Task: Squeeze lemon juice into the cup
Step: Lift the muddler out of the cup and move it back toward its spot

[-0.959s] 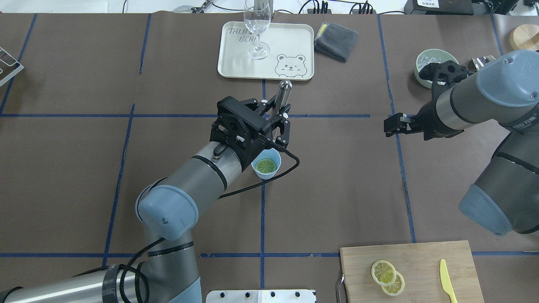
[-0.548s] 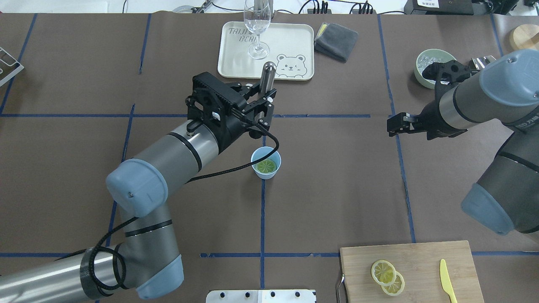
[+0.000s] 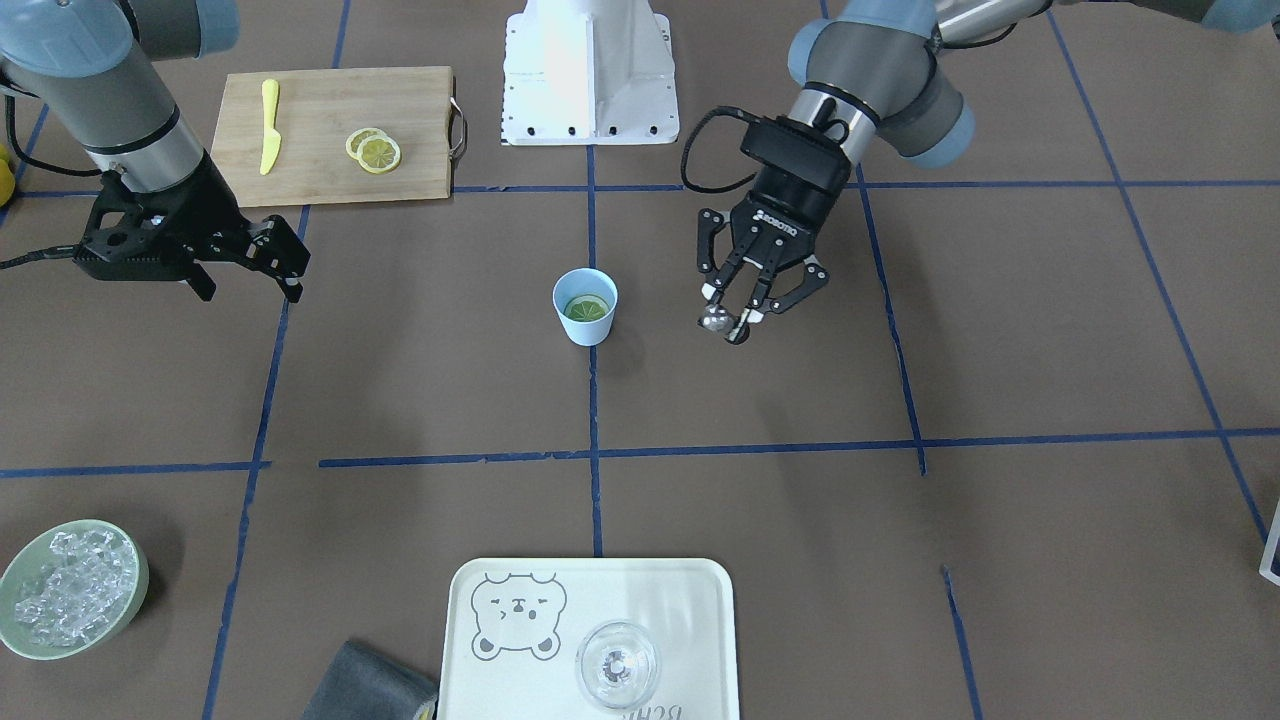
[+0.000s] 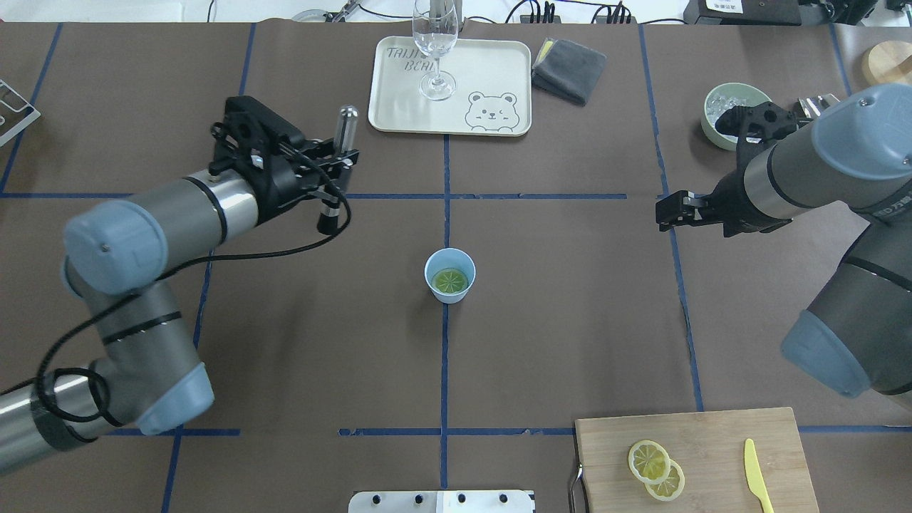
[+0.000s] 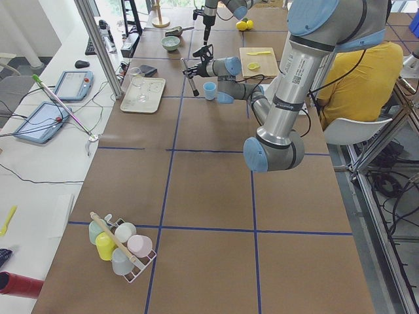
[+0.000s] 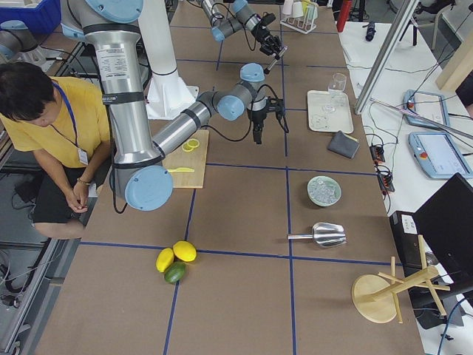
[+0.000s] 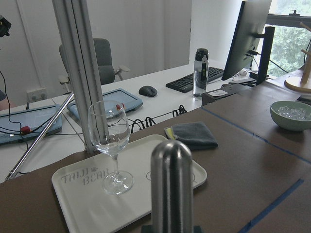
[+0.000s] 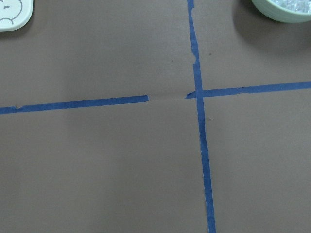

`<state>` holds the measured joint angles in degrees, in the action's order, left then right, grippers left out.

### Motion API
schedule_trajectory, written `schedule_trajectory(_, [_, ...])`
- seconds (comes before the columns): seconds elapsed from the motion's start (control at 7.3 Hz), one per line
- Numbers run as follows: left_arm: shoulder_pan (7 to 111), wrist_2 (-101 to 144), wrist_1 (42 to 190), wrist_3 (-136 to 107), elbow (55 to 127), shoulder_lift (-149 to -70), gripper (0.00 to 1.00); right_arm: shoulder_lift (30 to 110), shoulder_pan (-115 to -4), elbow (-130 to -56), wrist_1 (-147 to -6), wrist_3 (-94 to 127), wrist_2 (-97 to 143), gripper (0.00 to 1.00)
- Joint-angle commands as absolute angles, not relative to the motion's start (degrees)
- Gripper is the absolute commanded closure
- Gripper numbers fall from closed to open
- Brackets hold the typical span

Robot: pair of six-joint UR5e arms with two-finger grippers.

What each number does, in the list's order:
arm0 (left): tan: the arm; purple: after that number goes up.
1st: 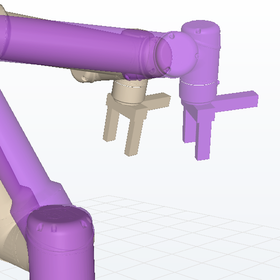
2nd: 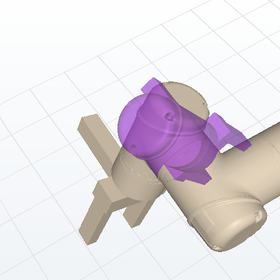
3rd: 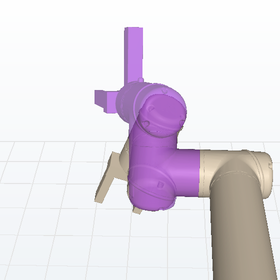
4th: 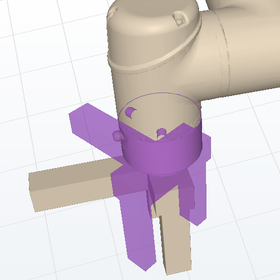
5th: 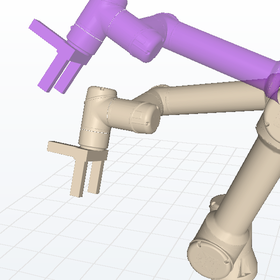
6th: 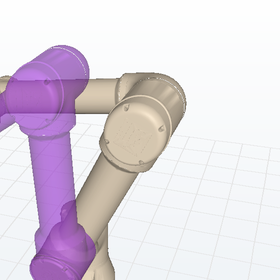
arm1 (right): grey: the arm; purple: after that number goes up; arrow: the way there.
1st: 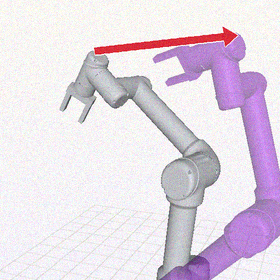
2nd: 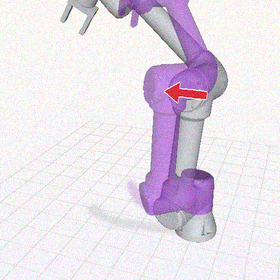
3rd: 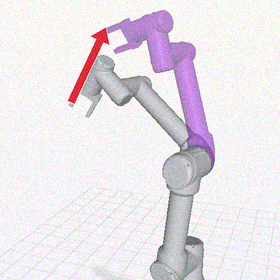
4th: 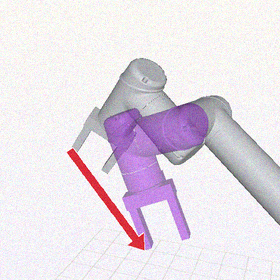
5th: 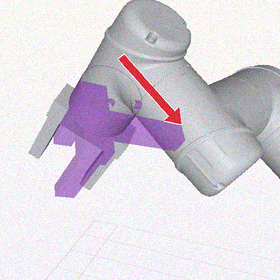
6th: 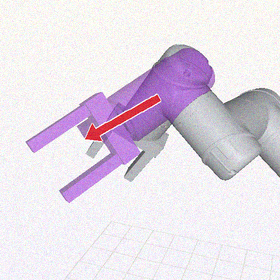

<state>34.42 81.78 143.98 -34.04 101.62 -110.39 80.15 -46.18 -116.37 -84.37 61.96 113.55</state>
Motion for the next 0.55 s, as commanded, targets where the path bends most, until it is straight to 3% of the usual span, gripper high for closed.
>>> schedule_trajectory(0.0, [40.41,90.42,143.27,-34.19,101.87,-103.03,1.0,80.24,-46.14,-116.37,-84.29,61.96,113.55,0.0])
schedule_trajectory(0.41, [55.32,117.5,128.48,-36.74,102.22,-97.3,1.0,80.51,-46.14,-116.37,-84.29,61.87,113.55,0.0])
